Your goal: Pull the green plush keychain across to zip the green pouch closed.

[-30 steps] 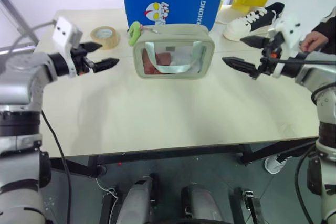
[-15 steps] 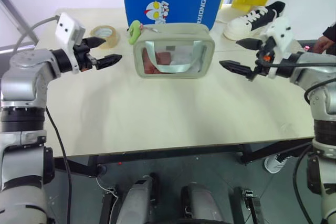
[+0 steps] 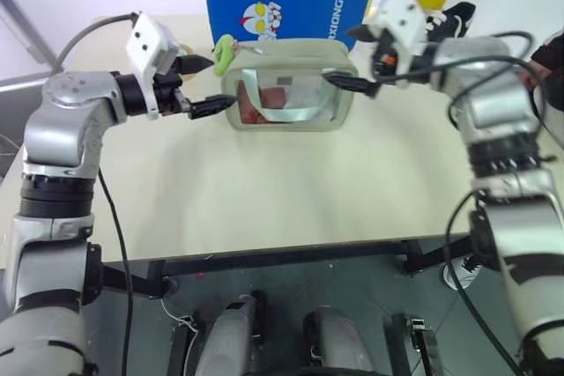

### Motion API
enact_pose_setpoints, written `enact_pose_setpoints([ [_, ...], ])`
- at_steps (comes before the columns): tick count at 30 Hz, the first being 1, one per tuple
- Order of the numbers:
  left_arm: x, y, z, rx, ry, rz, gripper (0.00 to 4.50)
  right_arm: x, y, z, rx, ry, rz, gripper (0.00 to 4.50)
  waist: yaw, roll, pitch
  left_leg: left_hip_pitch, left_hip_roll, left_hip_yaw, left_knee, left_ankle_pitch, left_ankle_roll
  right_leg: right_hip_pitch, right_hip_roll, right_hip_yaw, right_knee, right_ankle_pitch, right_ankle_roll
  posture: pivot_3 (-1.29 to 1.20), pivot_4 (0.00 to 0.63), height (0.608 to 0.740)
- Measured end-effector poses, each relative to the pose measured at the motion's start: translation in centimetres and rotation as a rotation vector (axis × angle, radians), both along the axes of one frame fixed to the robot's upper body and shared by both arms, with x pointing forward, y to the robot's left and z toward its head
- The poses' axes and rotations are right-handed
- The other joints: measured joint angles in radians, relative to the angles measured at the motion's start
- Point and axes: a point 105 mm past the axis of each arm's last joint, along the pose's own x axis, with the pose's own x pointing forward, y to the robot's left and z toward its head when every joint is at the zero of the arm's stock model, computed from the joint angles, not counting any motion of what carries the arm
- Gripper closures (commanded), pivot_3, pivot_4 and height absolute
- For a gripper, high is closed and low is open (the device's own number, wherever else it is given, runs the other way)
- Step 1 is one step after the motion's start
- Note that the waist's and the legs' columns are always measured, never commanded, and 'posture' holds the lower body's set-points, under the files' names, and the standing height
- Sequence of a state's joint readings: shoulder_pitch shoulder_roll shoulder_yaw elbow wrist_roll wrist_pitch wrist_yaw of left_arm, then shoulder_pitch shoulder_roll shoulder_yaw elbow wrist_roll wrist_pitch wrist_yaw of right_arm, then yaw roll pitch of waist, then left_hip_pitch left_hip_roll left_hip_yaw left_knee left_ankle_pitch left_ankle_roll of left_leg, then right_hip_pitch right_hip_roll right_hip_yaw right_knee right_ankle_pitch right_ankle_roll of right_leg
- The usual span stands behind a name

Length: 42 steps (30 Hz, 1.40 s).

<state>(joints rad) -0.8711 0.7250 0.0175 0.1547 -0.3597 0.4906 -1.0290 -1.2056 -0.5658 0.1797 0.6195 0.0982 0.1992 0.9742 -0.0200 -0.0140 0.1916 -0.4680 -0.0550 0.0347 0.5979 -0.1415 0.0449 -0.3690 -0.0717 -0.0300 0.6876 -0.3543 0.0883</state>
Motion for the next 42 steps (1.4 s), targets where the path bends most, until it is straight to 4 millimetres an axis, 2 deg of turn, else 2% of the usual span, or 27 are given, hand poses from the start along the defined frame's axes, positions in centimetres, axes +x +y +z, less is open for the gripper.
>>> enact_pose_setpoints([
  [3,0.0,-0.3,0.0,0.002,-0.011,-0.002,0.07,1.7,1.7,-1.4,-0.088,0.020,0.005,0.00,0.004,0.000,0.000,0.000,0.000,0.000,0.000,0.001,-0.001,-0.003,0.000,0.000,0.000,0.000,0.000,0.00,0.150,0.740],
  [6,-0.4,-0.7,0.0,0.008,-0.028,-0.001,0.07,2.7,1.7,-3.6,-0.217,0.034,-0.024,0.00,0.006,0.000,0.000,-0.001,0.000,0.000,0.000,0.001,-0.001,-0.003,0.000,0.000,0.000,0.000,0.000,0.00,0.150,0.740],
  [7,-0.5,-0.8,-0.2,0.009,-0.030,-0.002,0.01,2.9,1.4,-4.4,-0.257,0.038,-0.038,0.25,0.007,0.000,0.000,-0.001,0.000,0.000,0.000,0.001,-0.001,-0.003,0.000,0.000,0.000,0.000,0.000,0.00,0.150,0.740],
  [9,-0.8,-0.8,-0.7,0.011,-0.025,0.009,0.00,3.2,0.9,-5.5,-0.323,0.030,-0.056,0.89,0.004,0.000,0.000,0.000,0.000,0.000,0.000,0.001,-0.002,-0.003,0.000,0.000,0.001,0.000,0.000,0.00,0.150,0.740],
  [12,-1.1,-0.8,-1.2,0.010,-0.015,0.028,0.00,3.2,1.1,-5.3,-0.348,0.004,-0.041,2.41,0.000,0.000,0.000,0.000,0.000,0.000,-0.001,0.003,-0.004,-0.002,0.001,0.000,0.003,0.000,0.000,0.00,0.150,0.740],
  [13,-1.1,-0.7,-1.1,0.008,-0.019,0.033,0.00,3.2,1.3,-5.0,-0.349,-0.004,-0.034,3.06,0.000,0.000,0.000,0.001,0.000,0.000,-0.001,0.003,-0.004,-0.002,0.001,0.000,0.003,0.000,0.000,0.00,0.150,0.740],
  [16,-1.1,-0.2,-0.6,-0.002,-0.036,0.059,0.00,3.0,1.7,-4.4,-0.363,-0.025,-0.001,4.43,-0.002,0.000,0.000,0.001,0.000,0.000,-0.002,0.003,-0.004,-0.002,0.001,0.000,0.003,0.000,0.000,0.00,0.150,0.740],
  [22,-1.0,1.8,0.2,0.007,-0.056,0.129,0.00,2.7,1.8,-3.7,-0.314,-0.033,0.021,4.43,-0.001,0.001,0.000,0.000,0.000,0.000,-0.002,0.003,-0.005,-0.003,0.001,0.000,0.003,0.000,0.000,0.00,0.150,0.740],
  [28,-1.4,4.4,1.4,0.008,-0.072,0.197,0.00,1.0,1.1,-1.4,-0.290,-0.073,0.120,4.43,0.003,0.001,0.001,0.000,0.000,0.000,-0.002,0.003,-0.005,-0.003,0.001,0.000,0.002,0.000,0.000,0.00,0.150,0.740],
  [30,-1.5,4.5,1.1,0.011,-0.059,0.200,0.00,0.1,0.9,-2.0,-0.302,-0.059,0.158,4.43,0.004,0.001,0.001,0.001,0.000,0.000,-0.002,0.002,-0.006,-0.003,0.000,0.000,0.002,0.000,0.000,0.00,0.150,0.740],
  [35,-1.6,4.3,0.3,0.000,-0.030,0.197,0.00,-2.9,0.9,-5.9,-0.353,0.058,0.218,4.43,0.007,0.001,0.000,-0.001,0.000,0.000,-0.001,0.002,-0.006,-0.004,0.000,0.000,0.003,0.000,0.000,0.00,0.150,0.740],
  [39,-1.7,3.9,0.4,-0.009,-0.031,0.183,0.00,-4.8,1.6,-5.7,-0.387,0.088,0.221,4.43,0.002,0.001,0.000,-0.001,0.000,0.000,-0.001,0.002,-0.005,-0.004,0.000,0.000,0.003,0.000,0.000,0.00,0.150,0.740],
  [42,-1.7,3.8,0.3,-0.012,-0.030,0.181,0.00,-5.2,1.7,-5.4,-0.390,0.110,0.200,4.43,0.004,0.000,0.000,-0.001,0.000,0.000,-0.001,0.002,-0.005,-0.004,0.000,0.000,0.003,0.000,0.000,0.00,0.150,0.740],
])
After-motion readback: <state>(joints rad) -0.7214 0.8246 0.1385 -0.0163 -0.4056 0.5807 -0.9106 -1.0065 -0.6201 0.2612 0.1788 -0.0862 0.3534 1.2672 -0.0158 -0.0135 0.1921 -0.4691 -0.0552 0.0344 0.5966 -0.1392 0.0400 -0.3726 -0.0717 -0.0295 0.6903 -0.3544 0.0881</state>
